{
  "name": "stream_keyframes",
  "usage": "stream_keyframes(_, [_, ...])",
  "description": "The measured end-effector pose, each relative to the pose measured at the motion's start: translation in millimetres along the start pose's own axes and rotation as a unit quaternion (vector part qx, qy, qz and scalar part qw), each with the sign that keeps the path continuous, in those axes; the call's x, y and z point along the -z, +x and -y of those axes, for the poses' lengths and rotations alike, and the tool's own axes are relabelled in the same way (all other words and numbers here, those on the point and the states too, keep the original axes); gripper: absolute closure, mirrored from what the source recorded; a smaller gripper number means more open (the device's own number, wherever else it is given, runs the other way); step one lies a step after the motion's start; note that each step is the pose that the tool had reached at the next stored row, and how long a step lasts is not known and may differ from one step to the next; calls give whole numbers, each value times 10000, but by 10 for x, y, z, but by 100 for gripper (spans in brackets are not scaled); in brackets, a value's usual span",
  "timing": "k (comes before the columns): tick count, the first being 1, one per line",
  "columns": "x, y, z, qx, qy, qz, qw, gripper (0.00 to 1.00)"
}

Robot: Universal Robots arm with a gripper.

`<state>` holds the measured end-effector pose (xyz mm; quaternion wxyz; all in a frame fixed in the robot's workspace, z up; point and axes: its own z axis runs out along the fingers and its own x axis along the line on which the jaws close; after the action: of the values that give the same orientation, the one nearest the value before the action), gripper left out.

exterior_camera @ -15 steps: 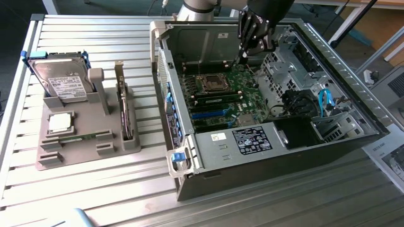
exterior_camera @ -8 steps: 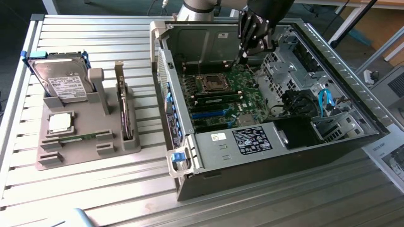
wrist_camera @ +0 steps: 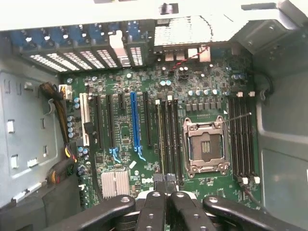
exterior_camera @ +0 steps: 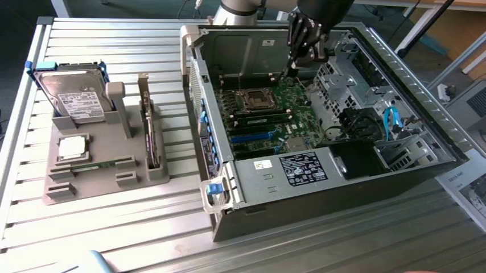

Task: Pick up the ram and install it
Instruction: 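Press down the ram until it locks into place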

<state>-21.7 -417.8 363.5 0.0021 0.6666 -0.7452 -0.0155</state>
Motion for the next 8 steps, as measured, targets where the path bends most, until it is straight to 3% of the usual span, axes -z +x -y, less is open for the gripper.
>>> stream_keyframes(4, [0, 0, 0, -395, 7, 10, 9992, 90])
stream_keyframes(8, [0, 0, 0, -707, 13, 18, 9975, 90])
